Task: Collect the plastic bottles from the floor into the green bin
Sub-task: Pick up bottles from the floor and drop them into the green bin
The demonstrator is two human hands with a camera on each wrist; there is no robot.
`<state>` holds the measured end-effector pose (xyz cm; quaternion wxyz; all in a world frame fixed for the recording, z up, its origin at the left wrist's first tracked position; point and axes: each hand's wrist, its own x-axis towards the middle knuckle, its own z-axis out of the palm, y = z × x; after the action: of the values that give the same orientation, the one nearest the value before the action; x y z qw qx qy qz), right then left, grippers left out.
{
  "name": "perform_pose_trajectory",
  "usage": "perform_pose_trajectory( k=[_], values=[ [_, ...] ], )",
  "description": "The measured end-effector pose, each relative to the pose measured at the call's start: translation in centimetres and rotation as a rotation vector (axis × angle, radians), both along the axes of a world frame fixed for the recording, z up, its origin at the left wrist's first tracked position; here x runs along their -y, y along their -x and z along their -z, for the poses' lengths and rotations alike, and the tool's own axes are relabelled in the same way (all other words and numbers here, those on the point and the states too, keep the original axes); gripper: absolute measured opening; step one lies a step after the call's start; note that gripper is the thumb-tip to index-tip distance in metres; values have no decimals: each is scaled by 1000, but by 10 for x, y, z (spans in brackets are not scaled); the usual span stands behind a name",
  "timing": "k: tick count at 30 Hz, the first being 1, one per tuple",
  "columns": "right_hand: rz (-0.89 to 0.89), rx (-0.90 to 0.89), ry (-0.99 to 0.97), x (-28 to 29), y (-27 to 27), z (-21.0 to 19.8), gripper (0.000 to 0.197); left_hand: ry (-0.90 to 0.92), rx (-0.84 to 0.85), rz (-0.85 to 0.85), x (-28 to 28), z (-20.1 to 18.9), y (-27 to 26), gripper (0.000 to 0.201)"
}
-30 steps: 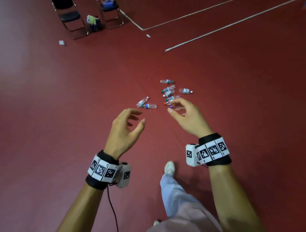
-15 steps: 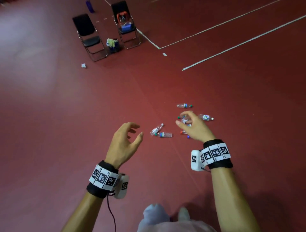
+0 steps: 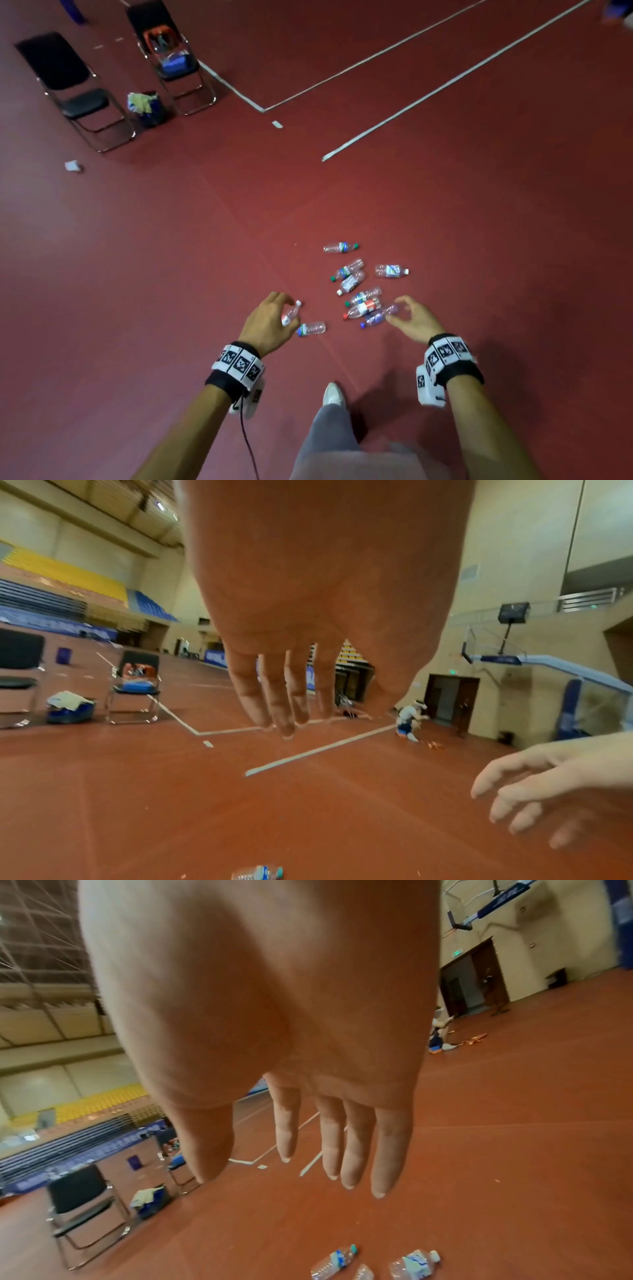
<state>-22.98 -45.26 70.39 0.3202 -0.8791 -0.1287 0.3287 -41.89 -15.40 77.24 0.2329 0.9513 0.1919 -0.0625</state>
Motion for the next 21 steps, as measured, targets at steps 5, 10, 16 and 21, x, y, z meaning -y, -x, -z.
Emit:
perform_pose_trajectory(
  k=[5, 10, 16, 21],
  values=[
    [-20, 26, 163, -9, -57, 36, 56, -123, -225, 203, -66, 47, -129, 41],
    [-221, -29, 392, -3, -110, 99, 80, -344, -492, 387, -92, 121, -200, 48],
    [-423, -30, 552, 6, -177, 183, 77, -378, -671, 260, -110, 222, -207, 64],
    [-524, -63, 639, 4, -227, 243, 81, -270, -775, 36, -112, 286, -193, 81]
  ],
)
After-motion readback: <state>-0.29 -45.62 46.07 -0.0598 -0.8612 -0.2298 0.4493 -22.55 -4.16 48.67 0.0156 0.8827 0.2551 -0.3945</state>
